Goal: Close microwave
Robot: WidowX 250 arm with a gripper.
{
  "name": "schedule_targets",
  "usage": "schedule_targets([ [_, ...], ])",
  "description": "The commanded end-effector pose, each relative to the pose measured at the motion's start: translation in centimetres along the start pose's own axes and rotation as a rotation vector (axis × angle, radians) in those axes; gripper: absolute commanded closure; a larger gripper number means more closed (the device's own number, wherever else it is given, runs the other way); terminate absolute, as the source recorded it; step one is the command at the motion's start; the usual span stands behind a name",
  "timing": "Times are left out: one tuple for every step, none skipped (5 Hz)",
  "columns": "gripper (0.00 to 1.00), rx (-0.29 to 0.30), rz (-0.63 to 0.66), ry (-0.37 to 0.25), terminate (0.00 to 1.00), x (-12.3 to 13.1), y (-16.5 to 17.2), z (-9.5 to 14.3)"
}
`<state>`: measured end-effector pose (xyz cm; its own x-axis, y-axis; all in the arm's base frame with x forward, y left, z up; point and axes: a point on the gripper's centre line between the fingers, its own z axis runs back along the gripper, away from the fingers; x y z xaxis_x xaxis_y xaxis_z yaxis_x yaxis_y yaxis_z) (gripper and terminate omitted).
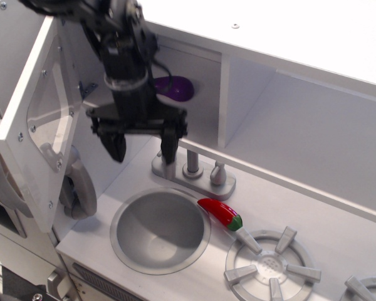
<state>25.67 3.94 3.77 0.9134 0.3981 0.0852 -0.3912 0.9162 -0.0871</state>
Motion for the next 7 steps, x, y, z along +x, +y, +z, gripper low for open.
schedule_targets([
  [0.00, -0.133, -0.003, -0.070, 0.00, 0.3, 0.5, 9.3],
  [0.00, -0.137, 0.017, -0.061, 0.00, 0.5, 2.9, 12.4],
  [0.00, -0.180, 0.020, -0.076, 0.00, 0.8, 4.7, 14.6],
  [0.00, -0.267, 0.029, -0.071, 0.00, 1.0, 6.7, 17.8],
  [0.00, -0.202, 0.043, -0.079, 0.00, 0.8, 8.4, 17.7],
  [0.00, -0.100, 0.011, -0.097, 0.00, -0.2, 10.2, 15.2],
  [0.00, -0.038, 0.019, -0.090, 0.00, -0.6, 11.0, 13.4],
])
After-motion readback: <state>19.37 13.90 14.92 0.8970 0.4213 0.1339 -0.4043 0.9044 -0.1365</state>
